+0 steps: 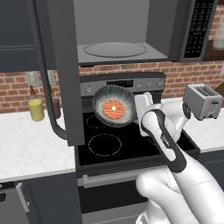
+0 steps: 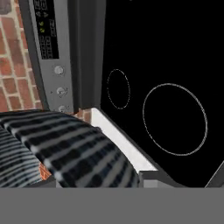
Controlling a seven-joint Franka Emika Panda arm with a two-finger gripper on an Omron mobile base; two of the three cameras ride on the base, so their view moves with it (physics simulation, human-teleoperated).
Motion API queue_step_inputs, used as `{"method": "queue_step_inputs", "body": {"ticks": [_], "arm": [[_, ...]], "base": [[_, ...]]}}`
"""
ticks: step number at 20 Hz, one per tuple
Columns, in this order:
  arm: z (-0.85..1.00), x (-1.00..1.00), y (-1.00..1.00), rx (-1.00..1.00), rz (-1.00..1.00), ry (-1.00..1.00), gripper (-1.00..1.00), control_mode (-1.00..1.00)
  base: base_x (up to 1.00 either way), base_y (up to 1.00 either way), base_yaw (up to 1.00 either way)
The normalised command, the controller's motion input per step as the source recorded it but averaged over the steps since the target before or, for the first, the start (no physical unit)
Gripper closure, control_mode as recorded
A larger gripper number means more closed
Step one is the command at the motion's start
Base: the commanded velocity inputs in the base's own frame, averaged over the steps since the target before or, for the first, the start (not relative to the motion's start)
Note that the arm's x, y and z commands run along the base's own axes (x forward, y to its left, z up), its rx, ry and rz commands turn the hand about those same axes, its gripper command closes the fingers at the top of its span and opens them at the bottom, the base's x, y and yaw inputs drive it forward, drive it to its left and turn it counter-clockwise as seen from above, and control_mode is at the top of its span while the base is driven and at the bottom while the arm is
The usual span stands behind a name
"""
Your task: Open the microwave, place the bowl with waffle inside the microwave, then close the microwave door and turn it on.
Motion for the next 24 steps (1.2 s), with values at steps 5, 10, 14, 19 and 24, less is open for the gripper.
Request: {"method": "queue_step_inputs", "body": {"ticks": [5,10,14,19,24], "arm": [[0.87,-0.43,-0.79,0.01,-0.1,-0.09,1.0,-1.0],[0.95,-0.39,-0.68,0.02,-0.08,-0.13,1.0,-1.0],[0.82,-0.2,-0.42,0.01,-0.08,-0.04,1.0,-1.0],[0.74,0.03,-0.12,0.0,-0.07,0.0,1.0,-1.0],[0.76,0.05,-0.01,0.0,-0.04,0.0,1.0,-1.0]], "base": [[0.0,0.0,0.0],[0.0,0.0,0.0],[0.0,0.0,0.0],[0.0,0.0,0.0],[0.0,0.0,0.0]]}}
